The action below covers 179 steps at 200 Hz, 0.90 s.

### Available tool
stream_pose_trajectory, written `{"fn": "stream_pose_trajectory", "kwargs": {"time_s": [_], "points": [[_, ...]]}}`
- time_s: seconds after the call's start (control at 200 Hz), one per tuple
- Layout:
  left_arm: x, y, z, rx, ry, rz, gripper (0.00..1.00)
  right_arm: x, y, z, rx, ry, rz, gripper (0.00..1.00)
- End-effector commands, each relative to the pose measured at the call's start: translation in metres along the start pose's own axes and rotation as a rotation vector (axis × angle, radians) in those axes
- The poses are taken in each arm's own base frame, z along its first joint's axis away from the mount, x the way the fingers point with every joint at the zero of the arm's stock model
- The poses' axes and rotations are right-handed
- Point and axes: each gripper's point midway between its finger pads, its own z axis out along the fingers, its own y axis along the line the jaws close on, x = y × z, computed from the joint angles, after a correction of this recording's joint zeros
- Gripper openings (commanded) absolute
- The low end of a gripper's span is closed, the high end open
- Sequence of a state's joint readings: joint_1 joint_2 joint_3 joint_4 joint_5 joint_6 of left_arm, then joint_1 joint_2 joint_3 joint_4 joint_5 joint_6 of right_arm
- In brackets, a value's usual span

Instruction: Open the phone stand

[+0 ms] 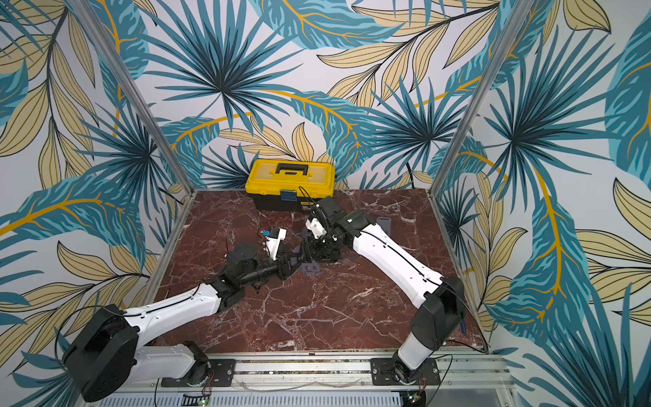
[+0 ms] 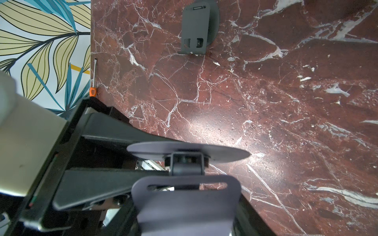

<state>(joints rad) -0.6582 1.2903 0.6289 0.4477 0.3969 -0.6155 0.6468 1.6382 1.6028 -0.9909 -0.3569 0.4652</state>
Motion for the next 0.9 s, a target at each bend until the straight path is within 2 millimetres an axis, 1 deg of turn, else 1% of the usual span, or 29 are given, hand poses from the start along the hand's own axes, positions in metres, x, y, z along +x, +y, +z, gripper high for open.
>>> {"fn": "stream_pose_trajectory", "kwargs": {"time_s": [0.0, 0.08, 0.271, 0.401, 0.496, 0.621, 0.736, 0.892], "points": [[-0.003, -0.015, -0.001, 0.064, -0.013, 0.033, 0.17, -0.017, 0.011, 0.000, -0.038, -0.059, -0.011, 0.38], [-0.004, -0.016, -0.001, 0.068, -0.014, 0.036, 0.11, -0.018, 0.012, 0.001, -0.043, -0.058, -0.010, 0.39], [-0.006, -0.018, -0.002, 0.071, -0.022, 0.046, 0.07, -0.020, 0.014, 0.003, -0.051, -0.060, -0.010, 0.46], [-0.008, -0.019, -0.003, 0.070, -0.026, 0.048, 0.03, -0.022, 0.015, 0.002, -0.055, -0.064, -0.010, 0.48], [-0.010, -0.019, -0.004, 0.066, -0.036, 0.051, 0.01, -0.023, 0.015, 0.002, -0.055, -0.069, -0.008, 0.54], [-0.014, -0.022, -0.006, 0.069, -0.049, 0.058, 0.00, -0.027, 0.014, 0.000, -0.045, -0.093, -0.002, 0.61], [-0.016, -0.024, -0.008, 0.073, -0.056, 0.064, 0.00, -0.034, 0.010, -0.004, -0.024, -0.142, 0.015, 0.65], [-0.018, -0.025, -0.010, 0.072, -0.066, 0.070, 0.00, -0.042, 0.008, -0.006, -0.023, -0.203, 0.036, 0.72]]}}
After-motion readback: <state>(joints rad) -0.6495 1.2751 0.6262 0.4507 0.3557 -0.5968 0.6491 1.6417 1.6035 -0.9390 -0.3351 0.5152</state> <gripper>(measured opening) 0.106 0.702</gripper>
